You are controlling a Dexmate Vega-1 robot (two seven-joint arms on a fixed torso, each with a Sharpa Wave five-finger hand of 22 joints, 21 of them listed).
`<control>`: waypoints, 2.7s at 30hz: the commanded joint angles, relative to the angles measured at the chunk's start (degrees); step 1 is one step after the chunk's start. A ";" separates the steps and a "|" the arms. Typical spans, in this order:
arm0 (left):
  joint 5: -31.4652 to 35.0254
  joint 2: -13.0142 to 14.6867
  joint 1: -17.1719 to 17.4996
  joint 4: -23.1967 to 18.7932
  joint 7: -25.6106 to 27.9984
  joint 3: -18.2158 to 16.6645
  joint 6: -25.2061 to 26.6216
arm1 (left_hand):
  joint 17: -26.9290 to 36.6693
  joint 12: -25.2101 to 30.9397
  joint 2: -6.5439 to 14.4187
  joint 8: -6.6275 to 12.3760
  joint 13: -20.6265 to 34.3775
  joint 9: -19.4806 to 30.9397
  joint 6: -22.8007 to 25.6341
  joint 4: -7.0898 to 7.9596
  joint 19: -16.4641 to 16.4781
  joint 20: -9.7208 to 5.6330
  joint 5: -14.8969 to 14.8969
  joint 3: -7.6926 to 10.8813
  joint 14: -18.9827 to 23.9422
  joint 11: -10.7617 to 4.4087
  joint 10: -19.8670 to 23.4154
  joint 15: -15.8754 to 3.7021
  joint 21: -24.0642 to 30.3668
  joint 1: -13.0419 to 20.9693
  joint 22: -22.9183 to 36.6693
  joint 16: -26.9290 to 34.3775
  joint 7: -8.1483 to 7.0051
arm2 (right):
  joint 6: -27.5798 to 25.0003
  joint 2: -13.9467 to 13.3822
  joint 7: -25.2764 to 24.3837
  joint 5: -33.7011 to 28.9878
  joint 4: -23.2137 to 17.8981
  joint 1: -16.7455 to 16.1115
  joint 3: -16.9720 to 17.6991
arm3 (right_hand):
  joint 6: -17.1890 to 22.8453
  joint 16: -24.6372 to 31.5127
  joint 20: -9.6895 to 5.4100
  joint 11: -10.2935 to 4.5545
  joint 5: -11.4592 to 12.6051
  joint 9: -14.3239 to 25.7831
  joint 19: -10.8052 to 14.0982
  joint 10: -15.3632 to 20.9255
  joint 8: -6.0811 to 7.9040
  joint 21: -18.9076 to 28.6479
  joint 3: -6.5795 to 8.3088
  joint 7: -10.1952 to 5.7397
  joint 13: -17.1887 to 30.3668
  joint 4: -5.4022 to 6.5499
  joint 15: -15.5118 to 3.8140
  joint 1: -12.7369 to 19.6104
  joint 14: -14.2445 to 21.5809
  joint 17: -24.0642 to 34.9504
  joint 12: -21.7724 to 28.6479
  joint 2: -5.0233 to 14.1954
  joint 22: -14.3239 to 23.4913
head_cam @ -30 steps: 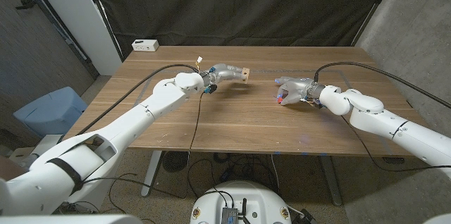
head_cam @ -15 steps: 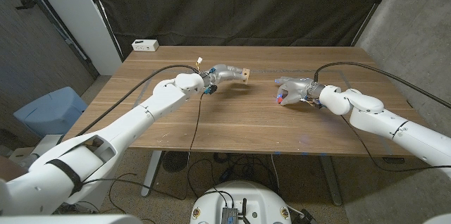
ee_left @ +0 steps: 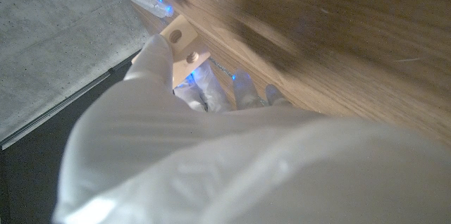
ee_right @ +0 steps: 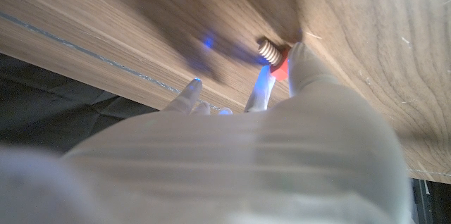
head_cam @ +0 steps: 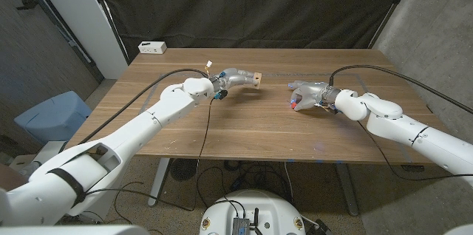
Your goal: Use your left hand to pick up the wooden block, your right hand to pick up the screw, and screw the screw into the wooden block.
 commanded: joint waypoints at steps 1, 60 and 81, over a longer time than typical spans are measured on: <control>-0.06 0.24 0.43 -0.69 0.55 -0.15 0.50 | 0.03 0.01 0.62 0.30 0.14 0.06 0.53 0.12 -0.05 -0.19 0.40 0.16 0.23 -0.18 -0.23 -2.17 0.25 0.02 0.15 0.25 -0.26 | -0.48 0.30 -0.30 -0.31 -0.29 -0.15 -0.02 | 1.64 0.11 0.19 -0.01 0.07 0.55 0.50 0.79 1.00 0.23 0.67 0.02 0.17 -0.06 -1.98 0.54 0.31 0.11 0.24 -0.15 0.19; 0.09 -0.44 0.54 0.34 -0.11 0.28 -1.57 | 0.03 -0.03 0.72 0.37 0.13 0.05 0.74 0.15 -0.07 -0.11 0.38 0.01 0.25 -0.18 -0.45 -2.05 0.25 -0.14 0.15 0.26 -0.14 | -2.27 -1.17 -6.80 8.66 -4.49 -5.88 6.54 | 4.33 0.31 -0.13 -0.61 -0.40 3.45 1.53 3.63 5.60 0.32 1.92 0.69 0.15 0.06 -2.46 1.10 1.27 0.30 0.40 0.29 0.18; 0.65 -0.27 0.64 1.10 -1.40 0.29 -4.00 | 0.02 -0.19 0.50 0.19 -0.03 0.03 0.35 0.14 -0.14 -0.04 0.31 -0.16 0.15 -0.25 -0.74 -2.51 0.22 -0.32 0.16 0.19 -0.54 | -5.38 -0.54 -14.01 14.53 -7.72 -10.28 10.96 | 4.43 0.32 0.59 -0.56 -0.56 4.17 1.45 4.12 6.61 0.20 2.06 0.79 0.15 0.24 -2.23 0.76 1.41 0.38 0.29 0.34 0.18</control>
